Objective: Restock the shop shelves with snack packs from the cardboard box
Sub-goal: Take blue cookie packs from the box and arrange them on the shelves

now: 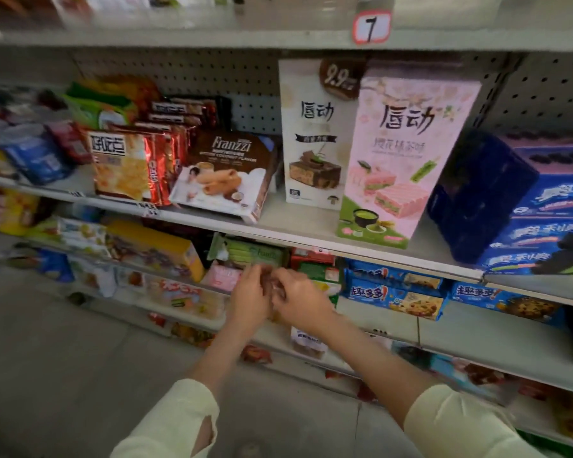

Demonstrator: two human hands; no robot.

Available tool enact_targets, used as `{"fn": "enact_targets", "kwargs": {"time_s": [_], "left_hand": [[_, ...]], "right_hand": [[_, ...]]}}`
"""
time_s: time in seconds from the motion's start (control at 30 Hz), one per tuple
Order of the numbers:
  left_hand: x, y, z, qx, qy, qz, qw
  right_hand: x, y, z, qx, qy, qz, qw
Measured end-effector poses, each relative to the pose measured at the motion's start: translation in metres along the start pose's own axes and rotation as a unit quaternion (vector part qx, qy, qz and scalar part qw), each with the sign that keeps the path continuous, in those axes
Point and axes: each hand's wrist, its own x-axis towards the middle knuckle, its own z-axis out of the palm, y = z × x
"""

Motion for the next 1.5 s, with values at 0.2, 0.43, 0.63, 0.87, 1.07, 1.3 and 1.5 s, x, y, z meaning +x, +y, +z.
{"fn": "enact_targets", "kwargs": {"time_s": [0.2,0.43,0.63,0.87,1.07,1.3,1.5], "left_hand": [[0.059,-0.092,-0.033,-0.051,-0.022,-0.210,0.976],[0.114,-0.147,-0.030,-0.042,-0.045,-0.219,0.974],[0.129,-0.162,-0.006,-0.025,-0.065,-0.179,0.981],[0.132,-0.167,0.020,0.037,-0.036,-0.170,0.984],[0.126,-0.180,0.032,0.032,0.010,-0.124,0.992],[0.115,-0.187,0.055,0.069,0.039,-0.008,0.997],[0.116,-0.188,0.056,0.084,0.039,-0.007,0.996]], "right_hand": [[0.070,-0.013,0.080,0.098,-0.031,0.233,0.967],[0.116,-0.002,0.117,-0.106,-0.021,0.240,0.965],[0.133,0.020,0.142,-0.200,-0.016,0.185,0.962],[0.139,0.046,0.151,-0.220,0.005,0.203,0.954],[0.130,0.054,0.161,-0.173,0.062,0.202,0.962],[0.130,0.063,0.171,-0.231,0.106,0.204,0.946],[0.135,0.061,0.179,-0.266,0.137,0.208,0.931]]}}
